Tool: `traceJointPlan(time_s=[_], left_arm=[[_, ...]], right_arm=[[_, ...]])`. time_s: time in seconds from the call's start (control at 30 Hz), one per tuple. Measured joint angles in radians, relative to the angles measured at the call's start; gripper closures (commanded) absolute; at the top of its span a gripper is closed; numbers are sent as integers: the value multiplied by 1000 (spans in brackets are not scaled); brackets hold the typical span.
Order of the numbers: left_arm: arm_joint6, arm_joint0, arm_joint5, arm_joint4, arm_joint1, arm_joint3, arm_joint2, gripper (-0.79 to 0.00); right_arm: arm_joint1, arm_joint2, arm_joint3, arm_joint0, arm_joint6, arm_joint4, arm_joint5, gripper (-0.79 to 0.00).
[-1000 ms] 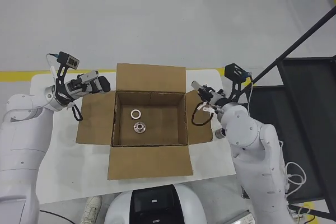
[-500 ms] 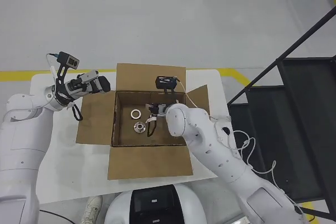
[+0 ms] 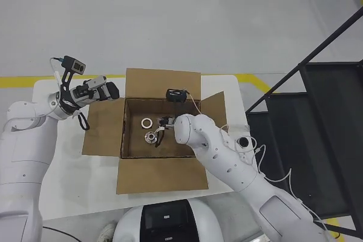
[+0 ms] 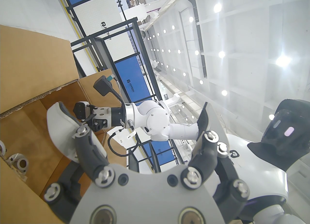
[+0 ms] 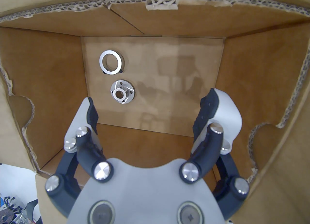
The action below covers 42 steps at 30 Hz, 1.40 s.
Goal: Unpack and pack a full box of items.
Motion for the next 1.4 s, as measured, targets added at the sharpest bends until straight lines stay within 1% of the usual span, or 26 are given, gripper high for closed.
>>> traceJointPlan(time_s=[0.37,0.47,0.53,0.6,0.7,0.87,1.4], left_arm=[[0,0,0,0,0,0,0,-785],[0,0,0,0,0,0,0,-785],[0,0,0,0,0,0,0,-785],[0,0,0,0,0,0,0,-785],[0,0,0,0,0,0,0,-785],[0,0,0,0,0,0,0,-785],[0,0,0,0,0,0,0,-785]], right_arm=[[0,-1,0,-1,-1,0,-1,-785],[-5,-40,21,-4,0,-21,-51,-785],[-10,-82,37,5,37,-51,-86,-785],[-15,-124,46,10,84,-90,-97,-785],[-21,-160,29,-9,102,-121,-90,-785],[-24,-156,26,-36,80,-137,-70,-785],[-24,-156,26,-35,80,-137,-70,-785]])
